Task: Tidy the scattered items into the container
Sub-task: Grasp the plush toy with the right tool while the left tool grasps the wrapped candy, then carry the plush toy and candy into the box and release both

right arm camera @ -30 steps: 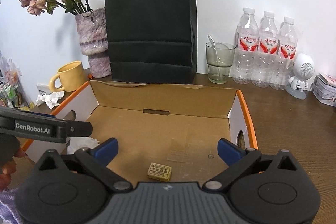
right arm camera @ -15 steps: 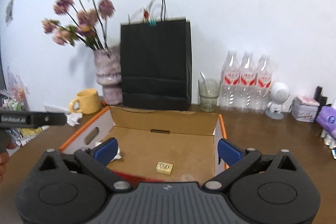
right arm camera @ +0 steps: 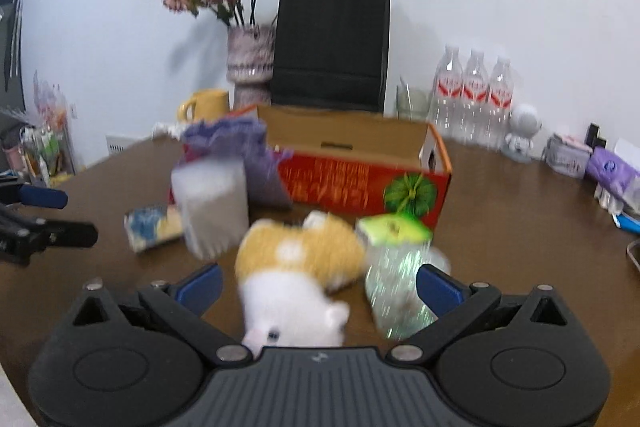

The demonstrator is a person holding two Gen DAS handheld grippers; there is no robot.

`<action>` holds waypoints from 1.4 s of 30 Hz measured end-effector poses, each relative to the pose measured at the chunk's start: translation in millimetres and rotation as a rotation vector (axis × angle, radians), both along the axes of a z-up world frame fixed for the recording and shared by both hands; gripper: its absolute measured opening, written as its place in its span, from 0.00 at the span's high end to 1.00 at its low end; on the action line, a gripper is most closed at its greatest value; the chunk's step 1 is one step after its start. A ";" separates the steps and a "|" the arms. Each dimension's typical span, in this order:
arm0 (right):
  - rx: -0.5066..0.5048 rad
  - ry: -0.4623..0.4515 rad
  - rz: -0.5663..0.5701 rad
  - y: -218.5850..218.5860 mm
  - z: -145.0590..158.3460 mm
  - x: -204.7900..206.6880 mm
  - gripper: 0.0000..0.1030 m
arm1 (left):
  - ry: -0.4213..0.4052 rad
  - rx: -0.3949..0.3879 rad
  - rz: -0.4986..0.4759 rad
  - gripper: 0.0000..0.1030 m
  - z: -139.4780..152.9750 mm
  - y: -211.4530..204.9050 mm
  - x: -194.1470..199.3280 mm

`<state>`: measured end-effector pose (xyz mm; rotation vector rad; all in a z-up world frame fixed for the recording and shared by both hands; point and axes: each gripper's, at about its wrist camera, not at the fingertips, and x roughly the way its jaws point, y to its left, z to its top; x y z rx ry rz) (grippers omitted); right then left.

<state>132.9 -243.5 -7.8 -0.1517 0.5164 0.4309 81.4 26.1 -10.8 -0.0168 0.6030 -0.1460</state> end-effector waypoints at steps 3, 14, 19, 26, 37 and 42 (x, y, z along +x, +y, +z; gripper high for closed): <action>-0.005 0.012 0.001 4.2 -8.5 -3.7 0.00 | 0.024 0.009 -0.035 0.00 -11.7 -5.0 -7.2; -0.004 0.070 -0.015 19.3 -27.3 14.9 0.03 | 0.053 0.077 -0.072 0.27 -35.7 -20.0 -15.8; 0.007 0.104 -0.002 18.9 -34.5 14.3 0.29 | 0.026 0.069 -0.036 0.46 -36.2 -19.2 -14.6; 0.036 0.108 -0.002 14.6 -37.0 4.2 0.49 | 0.020 0.030 -0.012 0.89 -33.5 -16.9 -13.1; 0.051 0.095 0.015 16.0 -32.5 -3.6 0.49 | 0.022 -0.004 -0.003 0.96 -33.1 -14.7 -11.3; 0.061 0.081 0.018 14.6 -28.6 -7.3 0.49 | 0.006 -0.015 0.005 0.97 -30.2 -11.7 -13.9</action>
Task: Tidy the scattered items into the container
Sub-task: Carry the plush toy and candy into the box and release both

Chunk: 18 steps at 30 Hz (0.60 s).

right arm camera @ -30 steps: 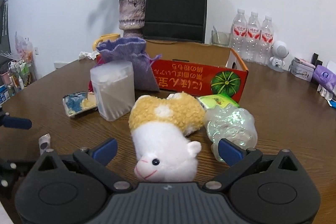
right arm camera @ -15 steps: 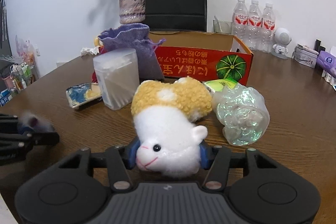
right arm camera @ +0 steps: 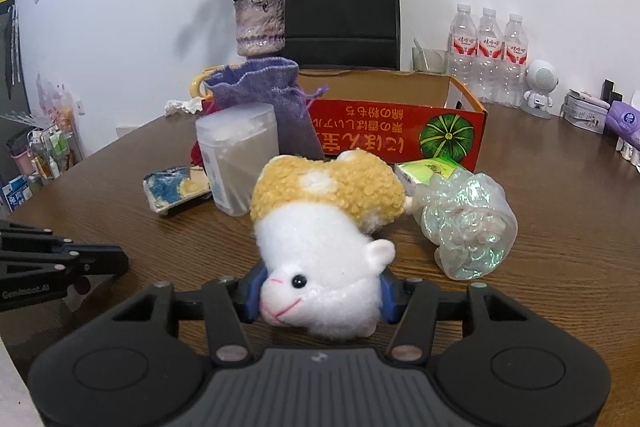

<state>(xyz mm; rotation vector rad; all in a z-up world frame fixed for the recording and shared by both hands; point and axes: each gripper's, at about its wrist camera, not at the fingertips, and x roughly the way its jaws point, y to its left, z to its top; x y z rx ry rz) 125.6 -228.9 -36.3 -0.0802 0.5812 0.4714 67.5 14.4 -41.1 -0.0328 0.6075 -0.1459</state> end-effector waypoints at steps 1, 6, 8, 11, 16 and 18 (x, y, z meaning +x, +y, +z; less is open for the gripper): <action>0.000 -0.006 0.001 0.0 1.2 -1.2 0.49 | -0.007 -0.001 0.001 0.97 1.7 0.4 0.0; 0.011 -0.031 -0.003 -1.9 8.8 -4.2 0.49 | -0.046 -0.010 0.003 0.97 13.3 1.2 1.0; 0.016 -0.040 -0.004 -3.2 11.7 -5.2 0.49 | -0.068 -0.017 0.005 0.97 20.2 2.5 1.5; 0.025 -0.056 -0.006 -5.3 18.6 -5.2 0.49 | -0.114 -0.026 0.006 0.97 34.8 5.1 3.7; 0.051 -0.101 -0.007 -11.0 38.9 1.5 0.49 | -0.212 -0.037 0.004 0.97 69.5 12.3 19.6; 0.059 -0.126 -0.013 -13.2 49.6 8.4 0.49 | -0.254 -0.035 0.005 0.97 84.2 14.0 30.2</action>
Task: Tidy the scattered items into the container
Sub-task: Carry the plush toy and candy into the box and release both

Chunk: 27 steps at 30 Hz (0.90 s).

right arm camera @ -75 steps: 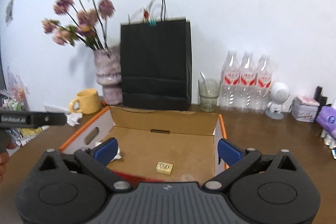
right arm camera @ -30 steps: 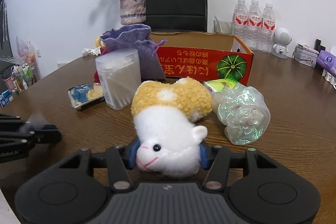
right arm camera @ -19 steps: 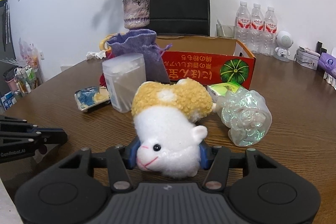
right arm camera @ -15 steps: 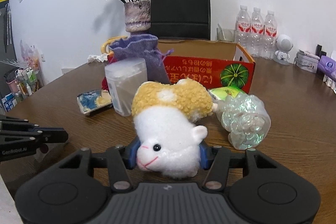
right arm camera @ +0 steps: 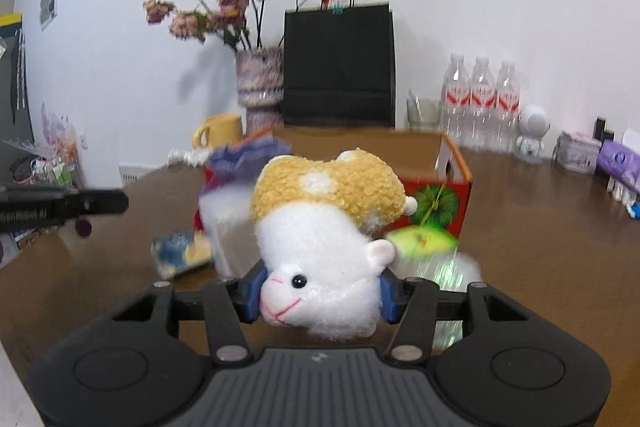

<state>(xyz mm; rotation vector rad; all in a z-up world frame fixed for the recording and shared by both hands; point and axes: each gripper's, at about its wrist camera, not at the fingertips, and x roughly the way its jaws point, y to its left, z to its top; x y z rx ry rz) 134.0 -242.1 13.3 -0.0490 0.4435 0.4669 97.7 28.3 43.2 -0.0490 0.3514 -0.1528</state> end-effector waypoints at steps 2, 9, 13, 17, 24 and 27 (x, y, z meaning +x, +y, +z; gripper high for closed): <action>0.006 -0.021 -0.006 -1.7 11.2 10.2 0.49 | -0.036 -0.004 0.000 0.97 13.7 0.7 13.8; -0.003 -0.095 -0.037 0.9 46.2 74.3 0.49 | -0.075 -0.035 -0.009 0.97 40.0 -5.3 90.5; -0.017 -0.080 -0.047 9.8 49.6 127.1 0.49 | -0.026 -0.070 -0.007 0.97 32.8 -6.4 148.6; -0.033 -0.018 -0.050 20.9 36.9 180.2 0.49 | 0.051 -0.118 0.002 0.97 9.7 -1.6 201.0; -0.075 0.091 -0.042 38.7 6.4 231.4 0.45 | 0.161 -0.202 0.002 0.92 -23.6 12.5 246.8; -0.088 0.106 -0.046 41.9 1.3 237.4 0.29 | 0.176 -0.203 0.016 0.49 -29.2 16.0 249.6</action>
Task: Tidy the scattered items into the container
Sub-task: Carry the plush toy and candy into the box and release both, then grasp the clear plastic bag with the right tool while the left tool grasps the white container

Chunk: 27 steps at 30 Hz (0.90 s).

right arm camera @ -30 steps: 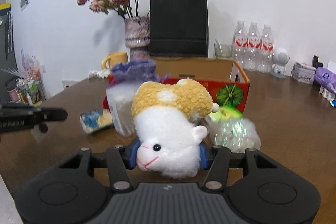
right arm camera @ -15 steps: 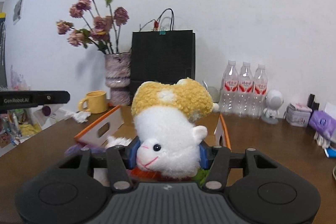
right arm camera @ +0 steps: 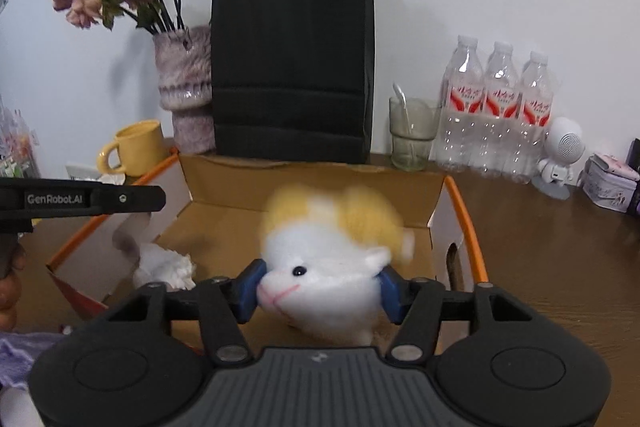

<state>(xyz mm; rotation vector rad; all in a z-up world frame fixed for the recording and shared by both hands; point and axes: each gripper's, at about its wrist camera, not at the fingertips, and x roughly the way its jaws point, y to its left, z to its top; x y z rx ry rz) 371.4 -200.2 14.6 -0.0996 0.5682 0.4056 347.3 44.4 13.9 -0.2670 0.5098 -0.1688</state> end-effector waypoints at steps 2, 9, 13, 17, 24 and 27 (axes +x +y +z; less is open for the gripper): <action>-0.010 -0.010 -0.004 0.3 -0.5 -1.6 0.17 | -0.005 0.007 0.019 0.30 -0.1 0.5 -2.2; -0.015 -0.027 0.004 0.7 6.2 -11.6 0.04 | -0.045 0.043 0.026 0.00 11.9 -11.2 -13.8; -0.016 -0.037 0.006 0.2 11.0 -15.3 0.04 | -0.064 0.051 0.026 0.00 20.1 -15.1 -21.2; 0.006 -0.065 -0.008 -7.1 23.0 -25.5 0.04 | -0.096 0.053 0.043 0.00 33.9 -13.3 -39.6; 0.026 -0.150 -0.014 -34.9 42.4 -80.6 0.02 | -0.164 0.082 0.031 0.00 51.0 -9.3 -105.4; 0.013 -0.159 -0.025 -47.7 36.4 -107.2 0.00 | -0.167 0.089 0.022 0.00 43.3 -8.9 -136.7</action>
